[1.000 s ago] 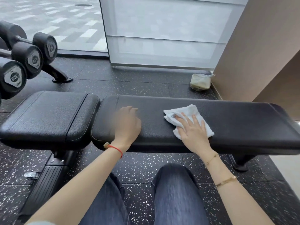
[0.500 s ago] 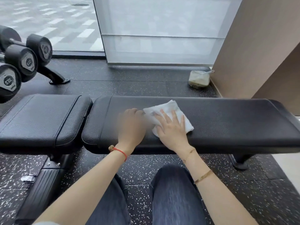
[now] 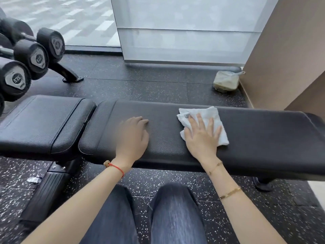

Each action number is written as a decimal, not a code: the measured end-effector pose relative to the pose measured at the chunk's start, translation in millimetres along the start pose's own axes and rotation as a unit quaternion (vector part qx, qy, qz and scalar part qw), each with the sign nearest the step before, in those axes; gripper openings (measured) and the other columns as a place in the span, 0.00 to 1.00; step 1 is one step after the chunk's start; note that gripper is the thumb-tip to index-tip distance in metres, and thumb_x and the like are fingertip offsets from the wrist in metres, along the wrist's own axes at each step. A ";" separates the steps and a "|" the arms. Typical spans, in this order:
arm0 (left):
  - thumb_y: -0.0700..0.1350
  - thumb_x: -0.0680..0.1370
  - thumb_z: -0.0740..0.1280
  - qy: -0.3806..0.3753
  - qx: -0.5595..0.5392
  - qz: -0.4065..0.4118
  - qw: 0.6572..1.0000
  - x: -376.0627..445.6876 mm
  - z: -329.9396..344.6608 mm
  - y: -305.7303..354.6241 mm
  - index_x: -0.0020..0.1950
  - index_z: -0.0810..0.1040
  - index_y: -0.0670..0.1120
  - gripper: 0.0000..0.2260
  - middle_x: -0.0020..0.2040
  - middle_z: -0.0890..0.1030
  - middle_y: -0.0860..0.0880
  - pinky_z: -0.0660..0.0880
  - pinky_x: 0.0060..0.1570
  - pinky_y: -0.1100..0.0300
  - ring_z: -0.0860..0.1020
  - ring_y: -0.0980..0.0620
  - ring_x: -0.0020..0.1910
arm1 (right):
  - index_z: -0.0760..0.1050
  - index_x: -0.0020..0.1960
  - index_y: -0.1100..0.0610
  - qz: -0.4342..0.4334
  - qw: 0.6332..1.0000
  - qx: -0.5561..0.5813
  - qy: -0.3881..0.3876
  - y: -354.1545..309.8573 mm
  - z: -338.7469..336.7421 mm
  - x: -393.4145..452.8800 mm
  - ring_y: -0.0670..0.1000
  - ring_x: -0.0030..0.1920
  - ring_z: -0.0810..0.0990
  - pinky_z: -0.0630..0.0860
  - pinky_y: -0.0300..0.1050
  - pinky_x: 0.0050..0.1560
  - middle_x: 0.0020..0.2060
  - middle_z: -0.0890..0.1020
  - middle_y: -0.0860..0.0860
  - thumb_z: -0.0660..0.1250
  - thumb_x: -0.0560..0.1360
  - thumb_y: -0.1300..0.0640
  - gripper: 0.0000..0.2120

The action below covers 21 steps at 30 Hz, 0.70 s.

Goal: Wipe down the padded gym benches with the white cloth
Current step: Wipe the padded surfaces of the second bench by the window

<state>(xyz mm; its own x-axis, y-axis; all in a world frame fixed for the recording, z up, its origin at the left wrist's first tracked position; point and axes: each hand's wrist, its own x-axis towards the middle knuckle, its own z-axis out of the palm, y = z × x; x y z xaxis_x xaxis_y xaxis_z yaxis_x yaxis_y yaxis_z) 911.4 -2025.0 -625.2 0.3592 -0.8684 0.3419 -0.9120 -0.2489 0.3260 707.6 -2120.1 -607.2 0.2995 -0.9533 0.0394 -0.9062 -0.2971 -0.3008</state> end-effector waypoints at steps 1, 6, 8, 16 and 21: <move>0.46 0.79 0.62 -0.001 0.000 0.000 1.000 0.0 -0.4 0.4 0.66 0.75 0.50 0.16 0.67 0.75 0.51 0.59 0.74 0.43 0.69 0.50 0.69 | 0.55 0.78 0.38 -0.025 1.000 0.004 -0.004 -6.3 2.2 -4.8 0.60 0.79 0.44 0.38 0.67 0.75 0.80 0.54 0.44 0.49 0.82 0.41 0.25; 0.45 0.78 0.63 -0.008 0.011 -0.006 1.000 1.2 -4.9 5.6 0.65 0.76 0.49 0.15 0.66 0.75 0.50 0.60 0.73 0.44 0.70 0.48 0.69 | 0.60 0.77 0.41 -0.093 0.978 0.180 0.050 -12.7 -5.6 -18.9 0.53 0.78 0.56 0.43 0.64 0.76 0.77 0.65 0.48 0.57 0.82 0.44 0.24; 0.44 0.77 0.64 -0.015 0.026 -0.004 1.000 4.0 -7.0 8.2 0.63 0.77 0.48 0.15 0.64 0.77 0.49 0.62 0.71 0.45 0.71 0.47 0.67 | 0.61 0.78 0.47 -0.077 0.967 0.224 0.100 0.7 -12.7 -18.7 0.52 0.76 0.61 0.49 0.62 0.77 0.74 0.68 0.49 0.62 0.81 0.48 0.26; 0.43 0.76 0.65 -0.008 0.040 0.021 0.999 23.8 -12.6 20.3 0.63 0.76 0.46 0.16 0.60 0.78 0.47 0.63 0.70 0.45 0.73 0.45 0.64 | 0.68 0.72 0.62 0.042 0.993 0.097 0.047 39.4 -17.0 2.7 0.59 0.78 0.55 0.46 0.57 0.78 0.77 0.61 0.59 0.63 0.78 0.41 0.31; 0.44 0.77 0.64 -0.040 0.013 0.041 0.998 30.4 0.5 34.0 0.64 0.76 0.48 0.16 0.62 0.77 0.49 0.60 0.72 0.46 0.73 0.46 0.65 | 0.72 0.54 0.58 0.035 0.982 0.150 0.107 26.4 -19.6 8.4 0.57 0.60 0.73 0.65 0.51 0.62 0.54 0.77 0.54 0.73 0.73 0.50 0.17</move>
<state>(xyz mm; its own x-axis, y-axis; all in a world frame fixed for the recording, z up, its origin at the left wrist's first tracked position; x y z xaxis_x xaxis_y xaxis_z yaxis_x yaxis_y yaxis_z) 891.2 -2060.2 -604.1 0.2675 -0.9172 0.2954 -0.9427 -0.1857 0.2770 680.4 -2137.0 -596.1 0.1403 -0.9699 0.1991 -0.7835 -0.2317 -0.5766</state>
